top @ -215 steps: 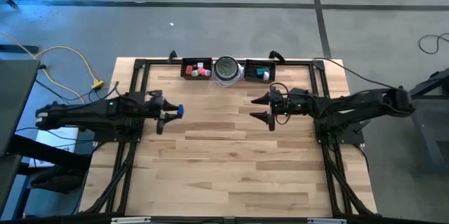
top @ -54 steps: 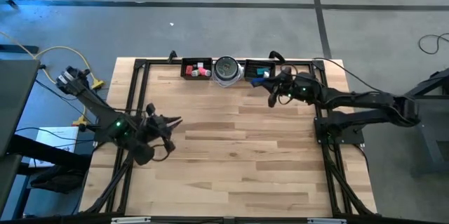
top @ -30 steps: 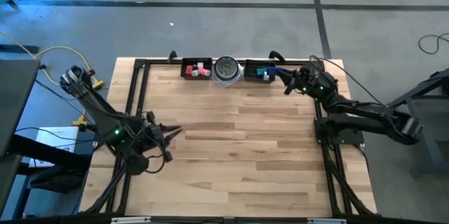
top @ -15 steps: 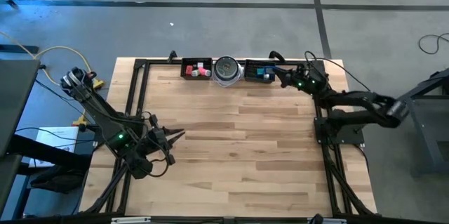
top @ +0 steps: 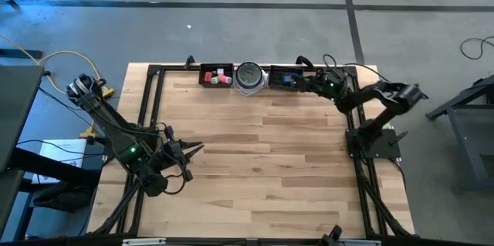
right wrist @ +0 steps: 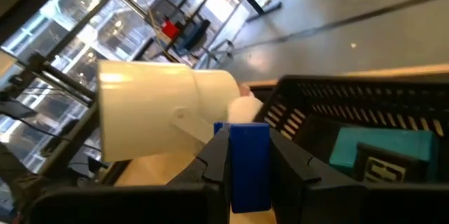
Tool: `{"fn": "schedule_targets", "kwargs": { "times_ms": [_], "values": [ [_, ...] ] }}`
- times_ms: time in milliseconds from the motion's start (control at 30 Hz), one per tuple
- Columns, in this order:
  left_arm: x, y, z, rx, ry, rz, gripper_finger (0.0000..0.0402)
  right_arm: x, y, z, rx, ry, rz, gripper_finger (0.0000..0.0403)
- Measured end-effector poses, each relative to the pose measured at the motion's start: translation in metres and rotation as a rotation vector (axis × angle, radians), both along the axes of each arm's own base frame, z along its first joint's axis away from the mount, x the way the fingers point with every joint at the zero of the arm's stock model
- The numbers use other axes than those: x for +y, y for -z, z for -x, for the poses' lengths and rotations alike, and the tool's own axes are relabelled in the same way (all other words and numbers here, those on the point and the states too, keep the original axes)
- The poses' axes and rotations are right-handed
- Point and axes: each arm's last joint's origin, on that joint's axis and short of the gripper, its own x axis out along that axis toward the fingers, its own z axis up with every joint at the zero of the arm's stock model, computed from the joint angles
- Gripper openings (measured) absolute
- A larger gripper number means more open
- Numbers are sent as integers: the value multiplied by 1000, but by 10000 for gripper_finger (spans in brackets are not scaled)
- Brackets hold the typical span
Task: Pick & Place Office items
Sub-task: Put the blue digital clock into the right black basket
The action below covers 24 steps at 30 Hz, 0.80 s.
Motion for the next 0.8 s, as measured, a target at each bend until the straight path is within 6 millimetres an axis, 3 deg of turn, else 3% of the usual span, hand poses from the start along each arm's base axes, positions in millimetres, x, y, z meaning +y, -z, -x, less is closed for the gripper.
{"fn": "schedule_targets", "kwargs": {
  "times_ms": [300,800],
  "values": [
    [0,0,0,-2,3,8,40,-11,18,-7,37,26,-79,50],
    [-1,-1,-1,-5,12,28,40,-17,26,0,62,120,-167,50]
  ]
}}
